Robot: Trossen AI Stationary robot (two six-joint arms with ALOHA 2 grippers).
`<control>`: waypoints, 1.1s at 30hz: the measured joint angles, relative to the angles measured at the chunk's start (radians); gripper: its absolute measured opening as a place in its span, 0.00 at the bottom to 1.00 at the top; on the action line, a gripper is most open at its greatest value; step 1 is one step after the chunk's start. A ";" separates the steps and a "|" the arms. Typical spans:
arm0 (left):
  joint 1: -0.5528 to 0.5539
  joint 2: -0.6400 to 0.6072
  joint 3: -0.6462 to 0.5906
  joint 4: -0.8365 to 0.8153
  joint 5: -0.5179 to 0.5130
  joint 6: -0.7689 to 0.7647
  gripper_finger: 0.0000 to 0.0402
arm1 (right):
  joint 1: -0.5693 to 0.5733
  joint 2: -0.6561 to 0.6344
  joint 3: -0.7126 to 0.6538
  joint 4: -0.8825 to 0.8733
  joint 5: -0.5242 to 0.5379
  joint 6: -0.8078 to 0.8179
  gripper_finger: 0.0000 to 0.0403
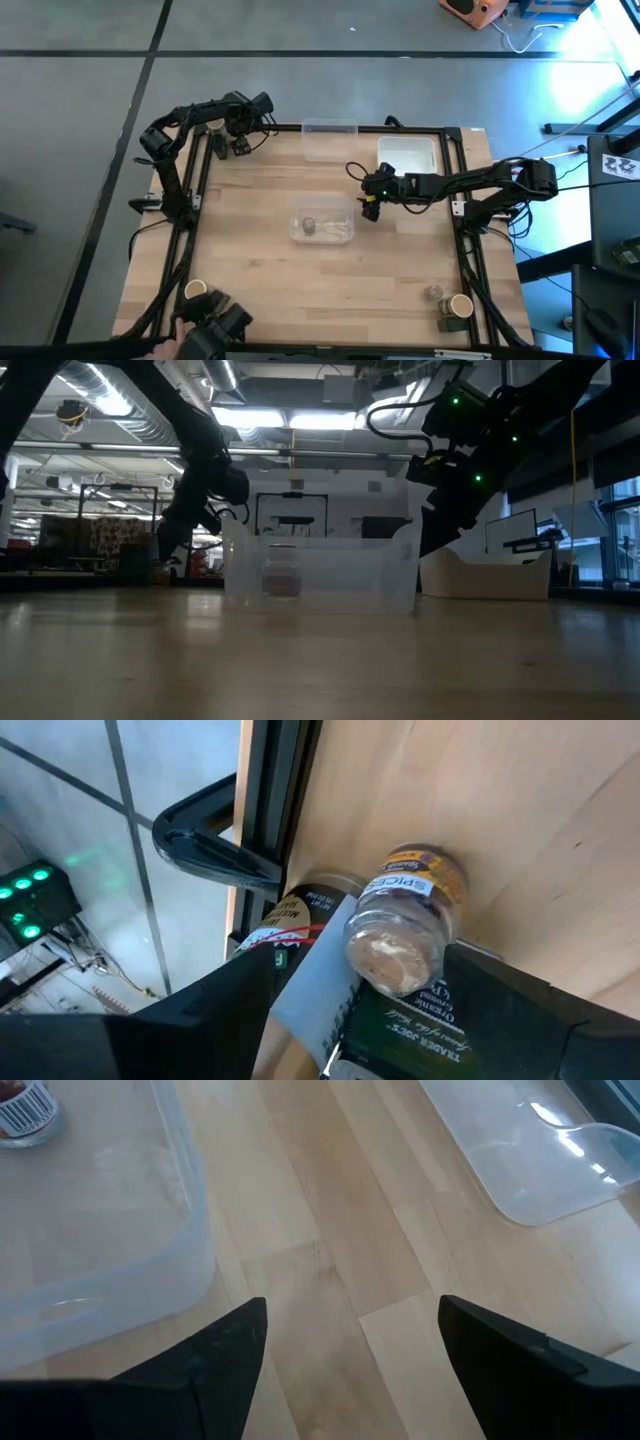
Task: Sort spices by type
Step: Put the top left transparent seasoning bottle into the bottom transparent bin
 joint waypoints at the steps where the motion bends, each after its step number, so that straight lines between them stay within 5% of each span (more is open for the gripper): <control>1: 0.002 0.000 0.000 -0.002 0.000 0.000 0.68 | 0.000 0.000 0.000 0.000 0.000 0.000 0.73; 27: 0.032 0.000 -0.077 0.048 0.026 0.070 0.68 | 0.000 0.000 0.000 0.000 -0.001 0.000 0.73; 33: 0.032 0.000 -0.077 0.053 0.021 0.073 0.56 | 0.000 0.000 0.000 0.000 -0.001 0.000 0.73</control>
